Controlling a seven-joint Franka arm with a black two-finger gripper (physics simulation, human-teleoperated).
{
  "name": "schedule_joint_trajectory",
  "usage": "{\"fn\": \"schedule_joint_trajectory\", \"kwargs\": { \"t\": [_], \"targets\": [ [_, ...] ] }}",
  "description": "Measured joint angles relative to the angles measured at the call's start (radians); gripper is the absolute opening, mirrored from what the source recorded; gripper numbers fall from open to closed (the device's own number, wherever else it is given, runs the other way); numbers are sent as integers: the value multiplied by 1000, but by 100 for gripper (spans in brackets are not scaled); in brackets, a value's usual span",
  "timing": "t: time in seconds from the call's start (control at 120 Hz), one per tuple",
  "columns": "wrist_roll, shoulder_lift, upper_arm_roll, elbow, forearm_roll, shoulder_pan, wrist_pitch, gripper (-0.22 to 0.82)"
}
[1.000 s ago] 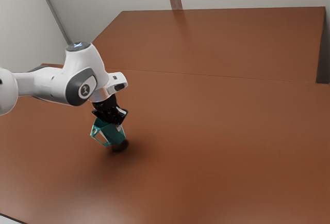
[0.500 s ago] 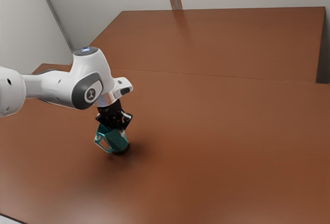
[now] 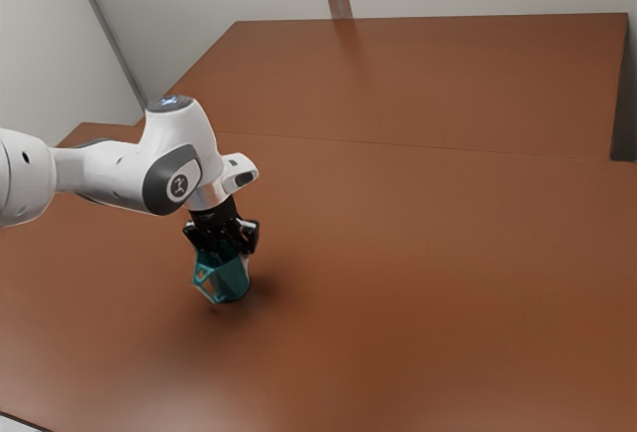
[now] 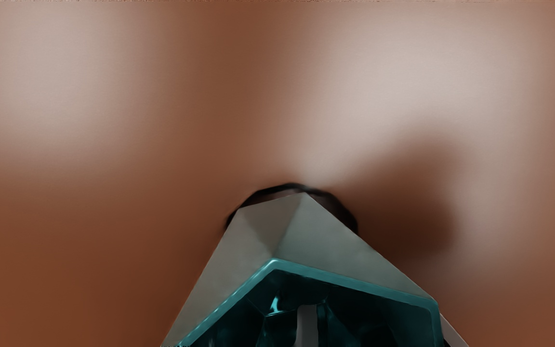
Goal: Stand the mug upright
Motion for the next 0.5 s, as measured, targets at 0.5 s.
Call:
{"fn": "schedule_joint_trajectory", "kwargs": {
  "t": [0.5],
  "targets": [
    [-3,-162,1,41,-10,-44,-46,55]
  ]
}}
